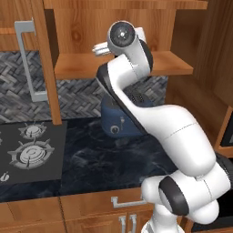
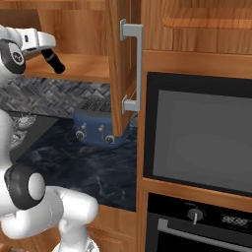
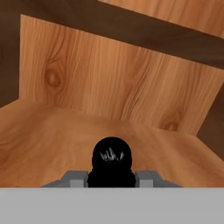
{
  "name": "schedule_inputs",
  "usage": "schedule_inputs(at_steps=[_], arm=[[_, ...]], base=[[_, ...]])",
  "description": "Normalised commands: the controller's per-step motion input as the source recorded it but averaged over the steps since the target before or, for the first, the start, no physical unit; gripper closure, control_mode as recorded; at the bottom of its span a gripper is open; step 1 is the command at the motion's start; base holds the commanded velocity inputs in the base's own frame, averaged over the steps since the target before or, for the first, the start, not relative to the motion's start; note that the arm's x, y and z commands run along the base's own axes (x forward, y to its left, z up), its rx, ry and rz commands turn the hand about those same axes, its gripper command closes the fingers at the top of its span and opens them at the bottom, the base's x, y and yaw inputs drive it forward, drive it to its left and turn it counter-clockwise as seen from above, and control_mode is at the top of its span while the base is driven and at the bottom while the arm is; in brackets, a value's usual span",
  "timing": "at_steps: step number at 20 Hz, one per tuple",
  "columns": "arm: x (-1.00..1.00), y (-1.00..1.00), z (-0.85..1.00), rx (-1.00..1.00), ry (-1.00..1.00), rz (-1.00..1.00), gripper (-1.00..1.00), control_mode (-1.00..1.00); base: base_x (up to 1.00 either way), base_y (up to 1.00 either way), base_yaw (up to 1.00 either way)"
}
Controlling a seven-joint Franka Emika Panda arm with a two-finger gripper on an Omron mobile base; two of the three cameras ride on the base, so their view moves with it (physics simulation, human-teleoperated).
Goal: Sort all alcoholic drinks to one cabinet, and non-alcoholic drinks to the other.
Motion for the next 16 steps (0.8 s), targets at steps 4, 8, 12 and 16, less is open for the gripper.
schedule_inputs(at_steps=[4, 8, 12, 16], arm=[[0.49, -0.01, 0.00, 0.00, 0.00, 0.00, 1.00, -1.00], [0.56, 0.00, 0.00, 0.00, 0.01, 0.00, 1.00, -1.00], [0.53, 0.00, 0.00, 0.00, 0.00, 0.00, 1.00, -1.00], [0.48, 0.00, 0.00, 0.00, 0.02, 0.00, 1.00, -1.00]], base=[[0.00, 0.00, 0.00], [0.00, 0.00, 0.00], [0.00, 0.00, 0.00], [0.00, 0.00, 0.00]])
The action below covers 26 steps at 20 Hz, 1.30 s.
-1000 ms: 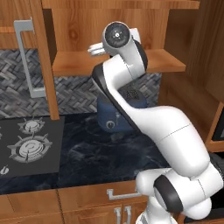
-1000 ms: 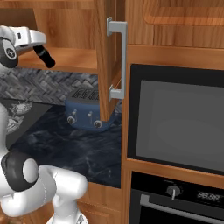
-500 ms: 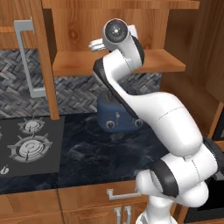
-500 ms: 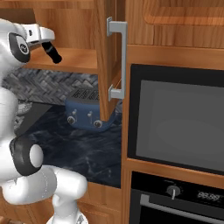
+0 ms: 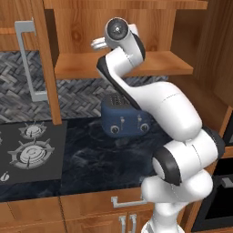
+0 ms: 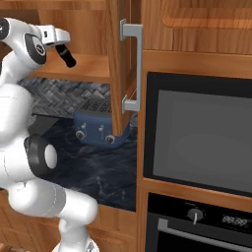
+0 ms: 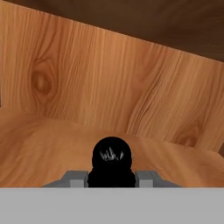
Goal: Sort all alcoholic drinks to one cabinet, and non-alcoholic drinks to the other.
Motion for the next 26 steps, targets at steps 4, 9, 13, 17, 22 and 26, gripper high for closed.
schedule_inputs(at_steps=[4, 9, 13, 17, 22, 26], arm=[[0.49, 0.00, 0.00, 0.00, 0.07, 0.00, 1.00, -1.00], [0.51, 0.00, 0.00, 0.00, 0.07, 0.00, 1.00, -1.00], [0.48, 0.00, 0.00, 0.00, 0.07, 0.00, 1.00, -1.00], [0.45, 0.00, -0.04, 0.00, 0.07, 0.00, 1.00, -1.00], [0.12, 0.00, -0.20, 0.00, 0.05, 0.00, 1.00, -1.00], [0.00, 0.00, -0.18, 0.00, 0.03, 0.00, 1.00, -1.00]], base=[[0.00, 0.00, 0.00], [0.00, 0.00, 0.00], [0.00, 0.00, 0.00], [0.00, 0.00, 0.00], [0.00, 0.00, 0.00], [0.00, 0.00, 0.00]])
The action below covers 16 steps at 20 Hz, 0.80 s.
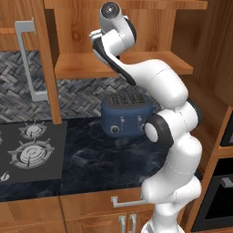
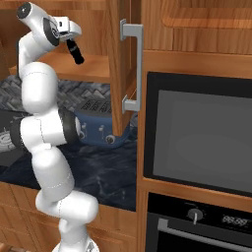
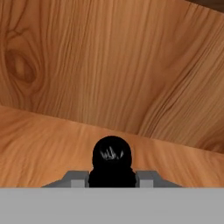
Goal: Sort all alcoholic drinks to one cabinet, and non-alcoholic drinks to the other.
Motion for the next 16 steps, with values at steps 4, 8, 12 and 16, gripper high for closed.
schedule_inputs(at_steps=[4, 8, 12, 16], arm=[[0.00, -0.01, -0.25, 0.00, 0.01, 0.00, 1.00, -1.00], [0.00, -0.10, -0.38, 0.00, 0.00, 0.00, 1.00, -1.00], [0.00, -0.05, -0.31, 0.00, -0.02, 0.00, 1.00, -1.00], [0.00, -0.05, -0.26, 0.00, -0.02, 0.00, 1.00, -1.00]], base=[[0.00, 0.00, 0.00], [0.00, 0.00, 0.00], [0.00, 0.00, 0.00], [0.00, 0.00, 0.00]])
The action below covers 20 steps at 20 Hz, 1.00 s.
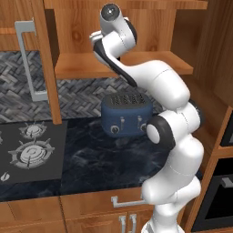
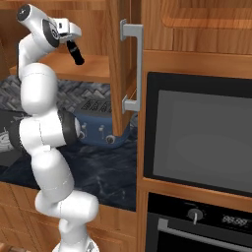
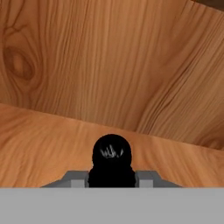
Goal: Sort all alcoholic drinks to one cabinet, and non-alcoholic drinks to the other.
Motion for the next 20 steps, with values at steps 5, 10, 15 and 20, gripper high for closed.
schedule_inputs(at_steps=[5, 10, 15, 20], arm=[[0.00, -0.02, -0.26, 0.00, 0.00, 0.00, -1.00, -1.00], [0.00, -0.14, -0.16, 0.00, -0.02, 0.00, -1.00, -1.00], [0.00, -0.19, -0.15, 0.00, -0.02, 0.00, -1.00, -1.00], [0.00, -0.15, -0.11, 0.00, -0.01, 0.00, -1.00, -1.00]], base=[[0.00, 0.00, 0.00], [0.00, 0.00, 0.00], [0.00, 0.00, 0.00], [0.00, 0.00, 0.00]])
